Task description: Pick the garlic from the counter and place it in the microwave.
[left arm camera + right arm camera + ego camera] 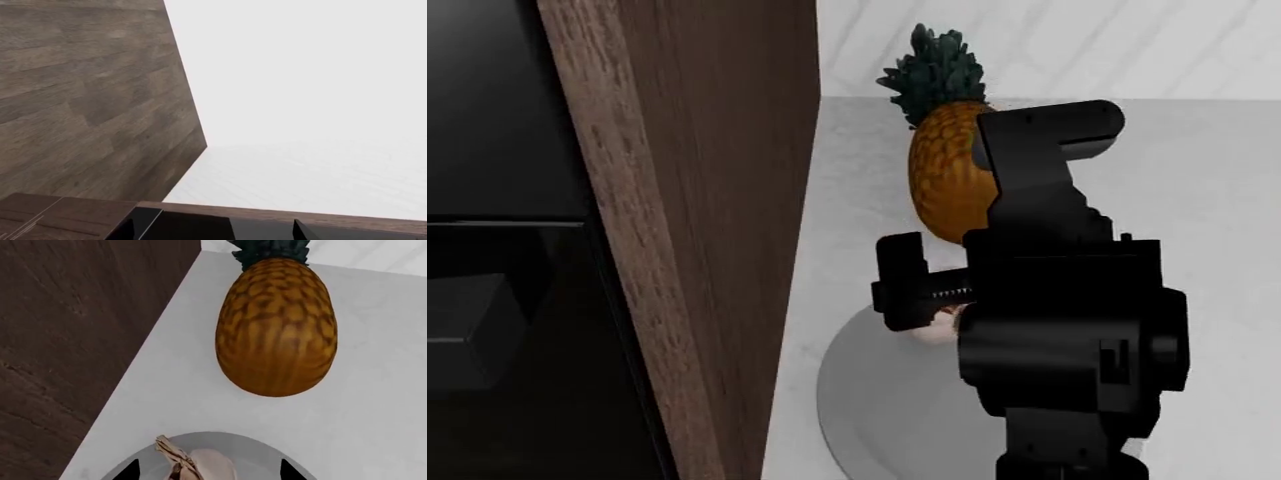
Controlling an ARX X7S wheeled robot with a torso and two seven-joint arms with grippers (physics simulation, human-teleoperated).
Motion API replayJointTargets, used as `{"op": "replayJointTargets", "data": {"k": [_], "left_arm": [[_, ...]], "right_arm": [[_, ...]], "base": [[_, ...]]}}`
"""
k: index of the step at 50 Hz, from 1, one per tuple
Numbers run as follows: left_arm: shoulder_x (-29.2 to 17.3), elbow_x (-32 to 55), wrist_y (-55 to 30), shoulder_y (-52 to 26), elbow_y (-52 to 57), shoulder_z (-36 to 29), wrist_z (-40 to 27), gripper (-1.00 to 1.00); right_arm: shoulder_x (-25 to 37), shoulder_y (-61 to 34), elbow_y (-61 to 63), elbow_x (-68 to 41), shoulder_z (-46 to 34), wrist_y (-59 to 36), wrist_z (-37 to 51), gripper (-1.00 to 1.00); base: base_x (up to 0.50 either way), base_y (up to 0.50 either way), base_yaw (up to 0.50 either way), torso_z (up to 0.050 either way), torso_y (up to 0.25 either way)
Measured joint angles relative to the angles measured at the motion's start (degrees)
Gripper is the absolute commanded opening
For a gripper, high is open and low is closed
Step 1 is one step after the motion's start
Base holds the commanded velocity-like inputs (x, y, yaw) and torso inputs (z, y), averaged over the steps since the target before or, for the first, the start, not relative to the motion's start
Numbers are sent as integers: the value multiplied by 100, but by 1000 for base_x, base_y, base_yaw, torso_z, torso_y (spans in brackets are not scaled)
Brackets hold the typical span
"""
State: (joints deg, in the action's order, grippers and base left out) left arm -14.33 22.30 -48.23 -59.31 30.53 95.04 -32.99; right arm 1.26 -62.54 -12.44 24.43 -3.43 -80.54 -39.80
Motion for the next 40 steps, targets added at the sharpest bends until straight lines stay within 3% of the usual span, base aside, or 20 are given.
{"op": "replayJointTargets", "data": {"k": [39,40], "left_arm": [[0,79,-16,3,16,27,60,100],[-1,81,-17,2,16,28,61,100]], "right_arm": [[58,241,-909,-1034,66,461,867,100],[63,244,-926,-1051,65,473,883,-100]], "base": [[0,0,0,0,0],[0,0,0,0,0]]}}
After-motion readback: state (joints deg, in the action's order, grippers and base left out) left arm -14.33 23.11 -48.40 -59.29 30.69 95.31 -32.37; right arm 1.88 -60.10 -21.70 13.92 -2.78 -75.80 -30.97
